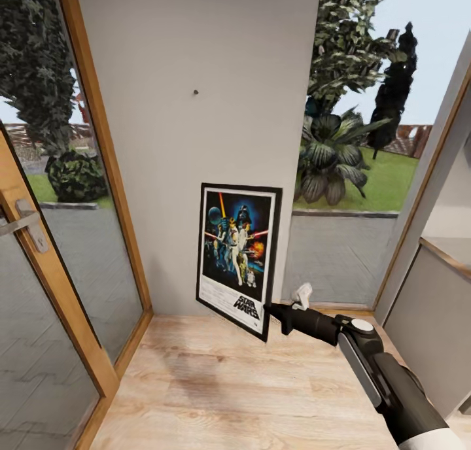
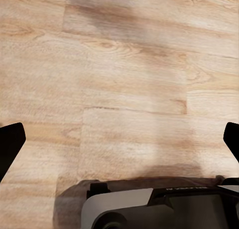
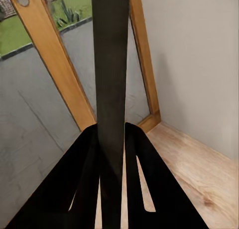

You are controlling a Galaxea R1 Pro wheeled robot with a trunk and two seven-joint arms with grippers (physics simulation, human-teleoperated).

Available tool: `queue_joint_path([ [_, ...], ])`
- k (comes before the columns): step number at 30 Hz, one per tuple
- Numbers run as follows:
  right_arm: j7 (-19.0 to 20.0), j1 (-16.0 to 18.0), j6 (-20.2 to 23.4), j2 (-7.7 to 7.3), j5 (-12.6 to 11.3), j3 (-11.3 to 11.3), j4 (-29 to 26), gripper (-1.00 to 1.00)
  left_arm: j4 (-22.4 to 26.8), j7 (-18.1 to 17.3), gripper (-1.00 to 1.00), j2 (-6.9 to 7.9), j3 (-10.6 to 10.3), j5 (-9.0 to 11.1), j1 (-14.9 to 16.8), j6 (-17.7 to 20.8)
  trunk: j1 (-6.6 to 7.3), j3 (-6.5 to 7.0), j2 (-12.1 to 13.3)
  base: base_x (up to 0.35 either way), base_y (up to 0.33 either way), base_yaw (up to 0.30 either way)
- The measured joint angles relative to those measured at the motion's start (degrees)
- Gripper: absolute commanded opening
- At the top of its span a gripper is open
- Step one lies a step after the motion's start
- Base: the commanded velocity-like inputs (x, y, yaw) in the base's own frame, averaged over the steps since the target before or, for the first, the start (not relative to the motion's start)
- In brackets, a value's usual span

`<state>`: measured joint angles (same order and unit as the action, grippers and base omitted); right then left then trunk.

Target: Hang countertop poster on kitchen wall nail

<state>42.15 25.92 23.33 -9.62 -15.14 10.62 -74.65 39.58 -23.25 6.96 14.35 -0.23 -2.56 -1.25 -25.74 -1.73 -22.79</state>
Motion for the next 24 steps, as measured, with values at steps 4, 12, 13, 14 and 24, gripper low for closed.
queue_joint_path([
  [4,0.2,2.2,1.8,0.06,-0.1,0.0,0.0,-1.0,0.0,0.0,1.0,0.01,0.0,0.0,0.0,0.0,0.0,0.0,0.0,0.0,0.0,0.0],
  [12,1.0,11.5,10.0,1.83,-0.3,0.1,-0.5,-1.0,0.0,-0.1,1.0,0.01,0.0,0.0,0.0,0.1,0.0,0.01,0.0,0.0,0.0,0.0],
  [13,1.0,12.2,10.7,1.92,-0.3,0.1,-0.5,-1.0,0.0,-0.1,1.0,0.01,0.0,0.0,0.0,0.1,0.0,0.0,0.0,0.0,0.0,0.0],
  [14,1.0,13.6,11.8,2.27,-0.4,0.1,-0.5,-1.0,0.0,-0.1,1.0,0.01,0.0,0.0,0.0,0.1,0.0,0.01,0.0,0.0,0.0,0.0],
  [24,3.1,24.5,19.3,4.48,-0.6,0.1,-0.2,-1.0,-0.1,-0.1,1.0,0.01,-0.1,-0.1,0.0,0.0,0.0,0.0,0.0,0.0,0.0,0.0],
])
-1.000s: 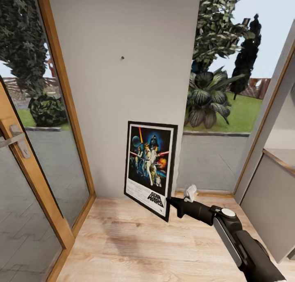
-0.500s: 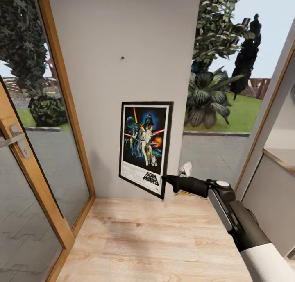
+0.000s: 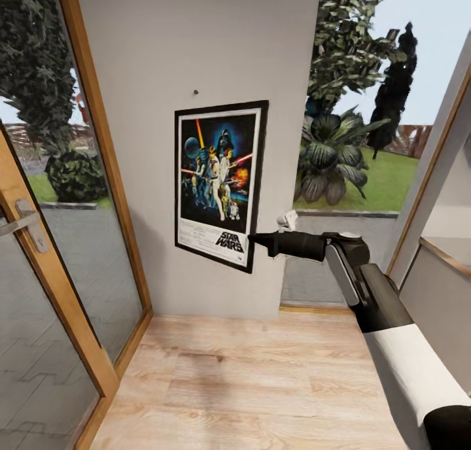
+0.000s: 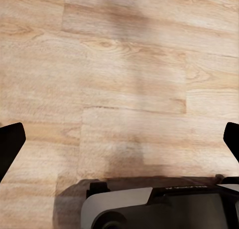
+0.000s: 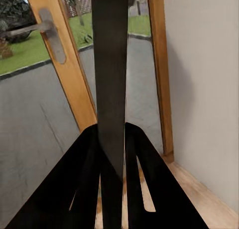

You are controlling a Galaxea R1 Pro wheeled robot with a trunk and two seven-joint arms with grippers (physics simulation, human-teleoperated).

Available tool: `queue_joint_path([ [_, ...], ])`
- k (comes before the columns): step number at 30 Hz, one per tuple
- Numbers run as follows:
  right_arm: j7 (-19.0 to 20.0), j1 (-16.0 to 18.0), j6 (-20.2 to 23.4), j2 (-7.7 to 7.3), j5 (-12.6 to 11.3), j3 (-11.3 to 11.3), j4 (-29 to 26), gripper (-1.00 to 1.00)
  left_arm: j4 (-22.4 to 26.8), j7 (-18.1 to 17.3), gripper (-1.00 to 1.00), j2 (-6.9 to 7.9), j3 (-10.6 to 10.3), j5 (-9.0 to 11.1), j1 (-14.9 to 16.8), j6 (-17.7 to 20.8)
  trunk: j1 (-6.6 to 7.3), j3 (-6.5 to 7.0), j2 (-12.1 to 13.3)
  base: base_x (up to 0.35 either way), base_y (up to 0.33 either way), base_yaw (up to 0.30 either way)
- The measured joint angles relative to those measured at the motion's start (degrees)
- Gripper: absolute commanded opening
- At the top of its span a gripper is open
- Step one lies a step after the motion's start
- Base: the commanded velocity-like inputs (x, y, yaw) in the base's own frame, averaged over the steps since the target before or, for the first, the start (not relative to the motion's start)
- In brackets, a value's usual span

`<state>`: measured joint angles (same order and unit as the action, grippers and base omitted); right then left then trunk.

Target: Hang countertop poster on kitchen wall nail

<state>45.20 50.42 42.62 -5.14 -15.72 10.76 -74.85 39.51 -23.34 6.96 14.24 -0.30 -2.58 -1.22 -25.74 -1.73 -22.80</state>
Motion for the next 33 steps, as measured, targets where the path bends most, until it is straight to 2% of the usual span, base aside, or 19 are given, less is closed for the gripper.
queue_joint_path([
  [3,0.1,2.4,1.9,0.92,-0.1,0.0,0.1,-1.0,0.0,0.0,1.0,0.0,-0.1,0.0,0.0,0.0,0.0,0.0,0.0,0.0,0.0,0.0],
  [9,0.3,6.2,3.2,4.22,-0.3,0.1,0.5,-1.0,0.0,0.0,1.0,0.0,-0.1,0.0,0.0,0.0,0.0,0.0,0.0,0.0,0.0,0.0],
  [11,0.3,7.3,3.6,4.9,-0.3,0.4,0.6,-1.0,0.0,0.0,1.0,0.0,-0.1,0.0,0.0,0.0,0.0,0.0,0.0,0.0,0.0,0.0],
  [12,1.9,9.2,8.4,6.03,-0.8,2.5,0.7,-1.0,0.0,0.1,1.0,0.0,-0.2,0.0,0.0,0.0,0.0,0.01,0.0,0.0,0.0,0.0],
  [15,4.3,10.0,9.9,6.34,-0.5,3.3,0.6,-1.0,0.0,0.1,1.0,0.0,-0.2,0.0,0.0,0.0,0.0,0.0,0.0,0.0,0.0,0.0],
  [18,5.0,10.1,10.1,6.4,-0.2,3.5,0.5,-1.0,0.0,0.1,1.0,0.0,-0.2,0.0,0.0,0.0,0.0,0.0,0.0,0.0,0.0,0.0],
  [24,9.3,10.2,10.4,6.33,0.0,3.7,0.3,-1.0,0.0,0.1,1.0,0.0,-0.2,0.0,0.0,0.0,0.0,0.0,0.0,0.0,0.0,0.0],
  [33,9.8,10.2,10.3,6.03,0.2,3.7,0.0,-1.0,0.0,0.1,1.0,0.0,-0.2,0.0,0.0,0.0,0.0,0.0,0.0,0.0,0.0,0.0],
])
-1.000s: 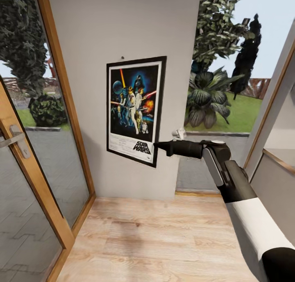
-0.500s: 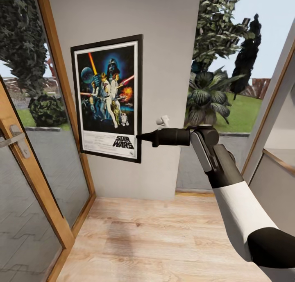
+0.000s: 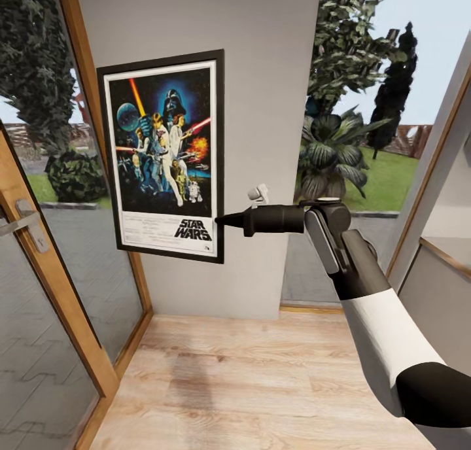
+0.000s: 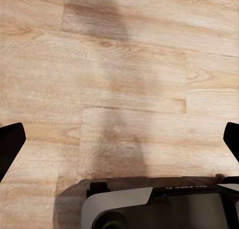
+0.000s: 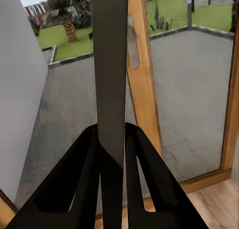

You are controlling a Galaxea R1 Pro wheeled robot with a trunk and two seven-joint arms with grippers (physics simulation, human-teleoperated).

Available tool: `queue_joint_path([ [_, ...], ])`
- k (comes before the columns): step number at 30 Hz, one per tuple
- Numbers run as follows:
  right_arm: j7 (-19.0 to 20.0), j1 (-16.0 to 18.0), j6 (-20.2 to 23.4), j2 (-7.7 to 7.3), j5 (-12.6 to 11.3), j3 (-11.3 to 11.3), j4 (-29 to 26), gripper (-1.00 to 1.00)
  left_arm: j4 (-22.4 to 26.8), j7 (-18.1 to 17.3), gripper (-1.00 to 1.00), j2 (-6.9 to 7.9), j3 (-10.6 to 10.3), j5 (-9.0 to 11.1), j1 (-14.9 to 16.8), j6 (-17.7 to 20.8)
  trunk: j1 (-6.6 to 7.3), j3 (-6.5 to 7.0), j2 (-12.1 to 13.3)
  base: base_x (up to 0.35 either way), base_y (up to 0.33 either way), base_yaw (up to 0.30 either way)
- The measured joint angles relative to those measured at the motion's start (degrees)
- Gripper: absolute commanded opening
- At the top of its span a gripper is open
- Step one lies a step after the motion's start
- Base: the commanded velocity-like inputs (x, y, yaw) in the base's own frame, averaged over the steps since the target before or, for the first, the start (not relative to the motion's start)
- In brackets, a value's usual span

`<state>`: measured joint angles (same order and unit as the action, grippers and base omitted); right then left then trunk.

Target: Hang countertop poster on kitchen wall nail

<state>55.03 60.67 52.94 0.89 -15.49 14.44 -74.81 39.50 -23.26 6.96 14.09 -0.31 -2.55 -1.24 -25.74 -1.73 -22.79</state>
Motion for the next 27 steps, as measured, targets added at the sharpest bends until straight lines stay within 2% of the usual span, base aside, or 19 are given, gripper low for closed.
queue_joint_path([
  [21,0.1,0.1,0.0,-0.47,0.1,-0.1,-0.3,-1.0,0.0,0.0,1.0,0.0,0.0,0.0,0.0,0.0,0.0,0.0,0.0,0.008,0.0,0.0],
  [27,0.1,1.4,0.0,-0.47,0.1,-0.1,-0.4,-1.0,0.0,0.0,1.0,0.0,0.0,0.0,0.0,0.0,0.0,0.0,0.0,0.0,0.0,0.0],
])
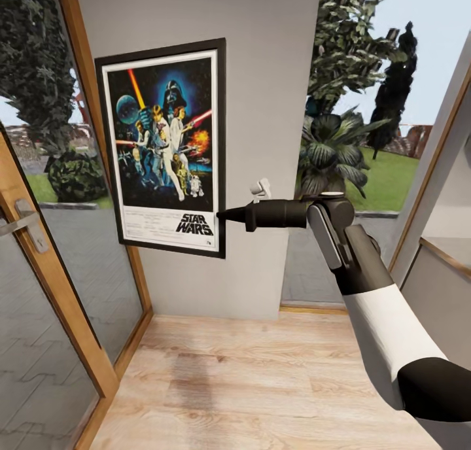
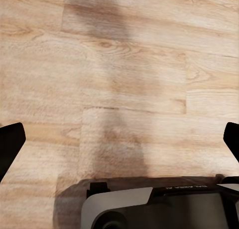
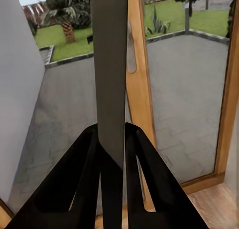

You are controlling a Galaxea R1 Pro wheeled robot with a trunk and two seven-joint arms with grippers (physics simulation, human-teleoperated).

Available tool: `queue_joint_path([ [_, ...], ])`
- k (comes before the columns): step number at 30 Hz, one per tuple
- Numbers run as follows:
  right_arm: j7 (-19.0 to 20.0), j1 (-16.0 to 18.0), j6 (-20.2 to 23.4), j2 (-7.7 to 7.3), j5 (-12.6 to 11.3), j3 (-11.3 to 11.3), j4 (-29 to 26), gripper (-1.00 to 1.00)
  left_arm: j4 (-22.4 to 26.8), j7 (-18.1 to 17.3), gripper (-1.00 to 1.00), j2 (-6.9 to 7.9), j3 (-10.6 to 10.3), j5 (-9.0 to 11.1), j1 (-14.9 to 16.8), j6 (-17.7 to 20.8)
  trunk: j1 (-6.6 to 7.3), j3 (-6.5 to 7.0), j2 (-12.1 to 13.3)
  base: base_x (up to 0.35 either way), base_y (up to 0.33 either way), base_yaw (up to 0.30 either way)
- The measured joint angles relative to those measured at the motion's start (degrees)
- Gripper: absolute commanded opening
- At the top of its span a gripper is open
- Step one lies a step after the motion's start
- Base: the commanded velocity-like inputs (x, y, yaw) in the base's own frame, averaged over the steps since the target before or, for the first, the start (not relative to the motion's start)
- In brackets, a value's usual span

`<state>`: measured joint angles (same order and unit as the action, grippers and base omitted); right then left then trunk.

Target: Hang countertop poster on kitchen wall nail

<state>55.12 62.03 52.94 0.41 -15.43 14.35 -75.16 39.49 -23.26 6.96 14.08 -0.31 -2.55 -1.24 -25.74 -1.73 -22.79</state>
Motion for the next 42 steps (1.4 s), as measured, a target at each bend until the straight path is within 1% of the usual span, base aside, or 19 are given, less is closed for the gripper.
queue_joint_path([
  [14,0.0,0.3,0.0,-0.47,0.1,0.0,0.1,-1.0,0.0,0.0,1.0,0.0,0.0,0.0,0.0,0.0,0.0,0.0,0.0,0.0,0.0,0.0],
  [29,0.0,0.3,0.0,-0.49,0.1,0.0,0.0,-1.0,0.0,0.0,1.0,0.0,0.1,0.0,0.0,0.0,0.0,0.0,0.0,0.002,0.0,0.0],
  [42,0.0,0.4,-0.1,-0.5,0.0,0.0,0.0,-1.0,0.1,0.0,1.0,0.0,0.1,0.0,0.0,0.0,0.0,0.0,0.0,0.057,0.0,0.0],
])
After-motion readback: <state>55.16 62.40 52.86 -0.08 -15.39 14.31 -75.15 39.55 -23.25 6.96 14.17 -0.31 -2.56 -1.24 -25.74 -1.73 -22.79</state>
